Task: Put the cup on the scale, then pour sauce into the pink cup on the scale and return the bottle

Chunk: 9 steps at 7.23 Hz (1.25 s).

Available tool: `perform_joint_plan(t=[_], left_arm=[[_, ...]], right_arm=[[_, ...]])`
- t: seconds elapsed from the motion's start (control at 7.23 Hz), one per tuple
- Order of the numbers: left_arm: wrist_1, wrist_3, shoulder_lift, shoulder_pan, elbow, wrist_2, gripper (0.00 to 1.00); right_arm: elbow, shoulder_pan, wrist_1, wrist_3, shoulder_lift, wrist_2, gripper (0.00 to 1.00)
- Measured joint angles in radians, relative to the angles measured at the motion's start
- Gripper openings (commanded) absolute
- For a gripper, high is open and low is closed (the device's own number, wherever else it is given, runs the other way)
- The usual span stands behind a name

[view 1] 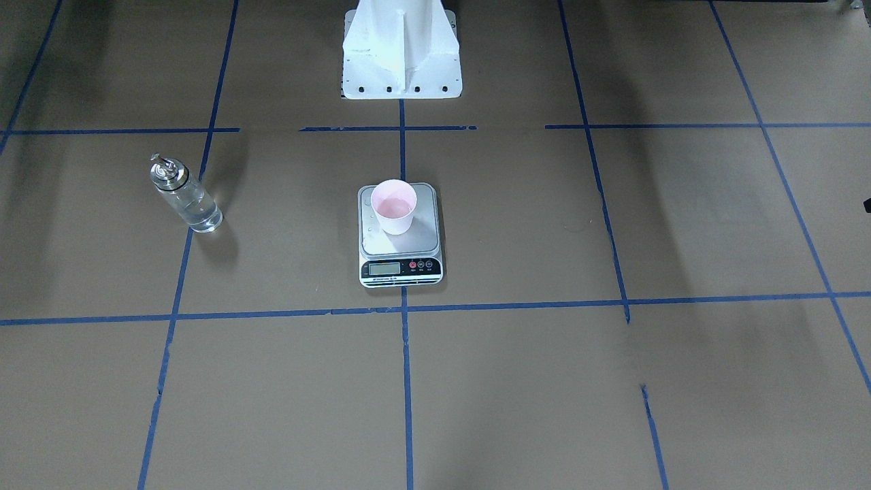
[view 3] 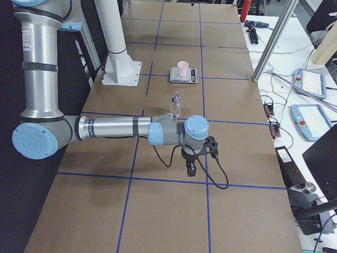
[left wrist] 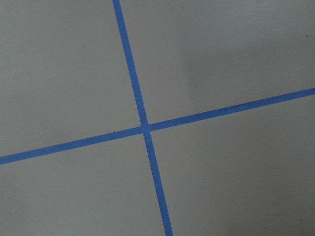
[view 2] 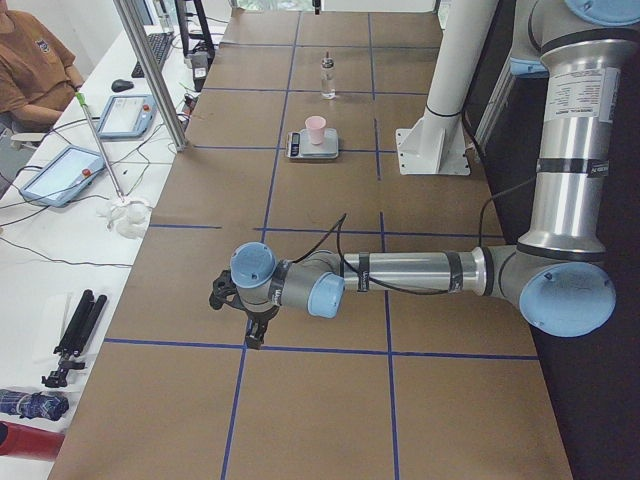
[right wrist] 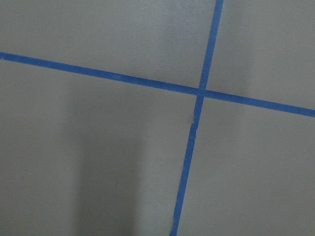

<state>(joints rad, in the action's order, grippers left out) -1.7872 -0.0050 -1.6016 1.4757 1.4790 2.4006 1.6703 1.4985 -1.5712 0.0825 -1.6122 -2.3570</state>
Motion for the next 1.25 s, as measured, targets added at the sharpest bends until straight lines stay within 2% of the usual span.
perform_joint_plan(t=[0.42, 0.55, 1.25], left_arm=[[0.182, 0.007, -0.015, 0.001, 0.01, -0.004, 1.0], [0.208, 0.009, -0.018, 0.001, 0.014, -0.004, 1.0], [0.217, 0.009, -0.045, 0.001, 0.019, 0.0, 1.0]], right_arm=[[-0.007, 0.0, -0.019, -0.003, 0.011, -0.007, 1.0], [-0.006, -0.001, -0.029, -0.003, 0.015, -0.007, 1.0], [-0.007, -0.024, -0.051, -0.003, 0.018, 0.0, 1.0]])
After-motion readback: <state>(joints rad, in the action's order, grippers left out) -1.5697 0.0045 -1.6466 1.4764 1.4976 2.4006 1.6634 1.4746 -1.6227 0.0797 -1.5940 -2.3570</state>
